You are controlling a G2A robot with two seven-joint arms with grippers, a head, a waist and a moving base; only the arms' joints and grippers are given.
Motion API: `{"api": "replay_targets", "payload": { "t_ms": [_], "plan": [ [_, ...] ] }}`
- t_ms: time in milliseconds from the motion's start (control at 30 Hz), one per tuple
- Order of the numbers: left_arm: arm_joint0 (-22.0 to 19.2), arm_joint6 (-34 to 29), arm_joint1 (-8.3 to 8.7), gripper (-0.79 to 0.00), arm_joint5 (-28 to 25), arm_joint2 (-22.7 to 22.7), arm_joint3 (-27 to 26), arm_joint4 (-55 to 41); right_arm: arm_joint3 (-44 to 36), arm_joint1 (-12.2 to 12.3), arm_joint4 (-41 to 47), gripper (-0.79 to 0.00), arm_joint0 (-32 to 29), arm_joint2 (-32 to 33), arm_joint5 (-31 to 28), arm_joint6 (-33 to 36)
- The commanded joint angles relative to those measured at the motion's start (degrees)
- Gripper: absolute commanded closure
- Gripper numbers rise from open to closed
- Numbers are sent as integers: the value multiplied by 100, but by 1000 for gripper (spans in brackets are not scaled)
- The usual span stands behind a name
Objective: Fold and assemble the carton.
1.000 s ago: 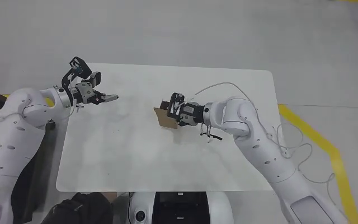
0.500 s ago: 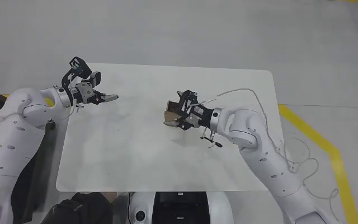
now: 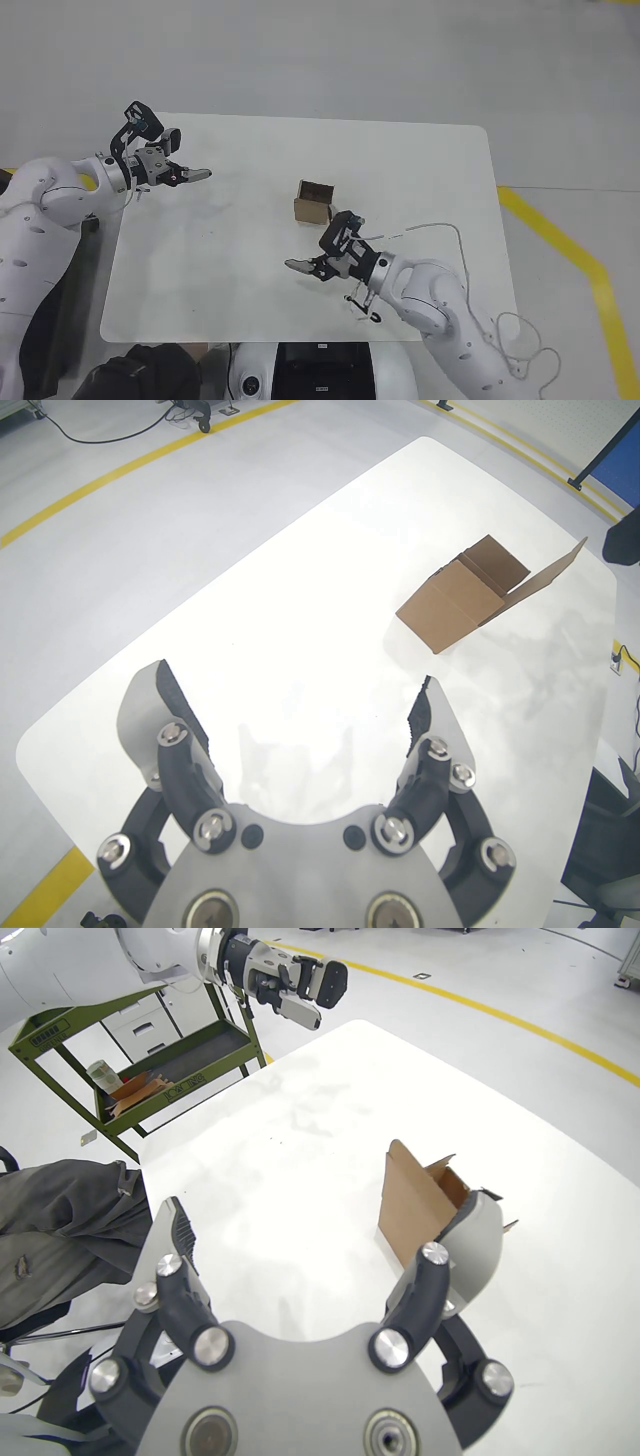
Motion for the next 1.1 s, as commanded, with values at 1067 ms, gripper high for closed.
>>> {"api": "replay_targets", "payload": {
  "t_ms": [1067],
  "plan": [
    [0,0,0,-785,0,0,0,0,1985,-556,171,-785,1509,-814,2815,-835]
  ]
}}
